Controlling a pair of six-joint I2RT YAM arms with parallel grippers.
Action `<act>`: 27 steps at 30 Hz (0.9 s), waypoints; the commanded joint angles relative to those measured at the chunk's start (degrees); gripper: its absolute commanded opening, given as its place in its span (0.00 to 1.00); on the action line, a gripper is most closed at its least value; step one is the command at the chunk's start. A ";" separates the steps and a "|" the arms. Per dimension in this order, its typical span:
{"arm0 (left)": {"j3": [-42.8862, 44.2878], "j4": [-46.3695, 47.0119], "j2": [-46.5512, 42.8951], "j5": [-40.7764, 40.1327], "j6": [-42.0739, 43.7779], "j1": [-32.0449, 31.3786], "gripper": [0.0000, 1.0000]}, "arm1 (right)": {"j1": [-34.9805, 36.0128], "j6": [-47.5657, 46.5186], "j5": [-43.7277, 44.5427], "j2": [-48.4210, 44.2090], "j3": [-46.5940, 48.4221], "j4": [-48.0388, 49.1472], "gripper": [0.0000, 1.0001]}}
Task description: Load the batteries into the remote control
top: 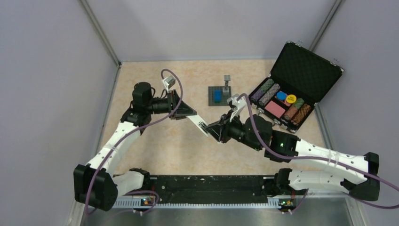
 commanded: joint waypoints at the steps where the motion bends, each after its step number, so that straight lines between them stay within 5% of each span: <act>1: 0.16 0.83 -1.34 0.80 2.43 0.02 0.00 | 0.40 2.32 -1.73 -2.41 2.34 -3.99 0.22; 10: 1.59 -6.58 -0.60 -1.68 7.73 -0.09 0.00 | 0.33 0.11 -3.25 -0.85 3.43 -7.62 0.31; 16: 5.30 -25.34 -0.93 -17.77 27.76 -0.64 0.00 | -1.15 5.58 1.76 0.90 1.84 -9.72 0.34; 22: -0.38 -22.63 -0.82 -29.07 32.72 -1.71 0.00 | -4.04 11.34 -0.93 6.02 -4.69 -8.37 0.35; 27: 2.73 -26.40 0.79 -43.43 36.42 -8.49 0.00 | -4.12 11.98 -1.96 10.93 -8.70 -4.95 0.35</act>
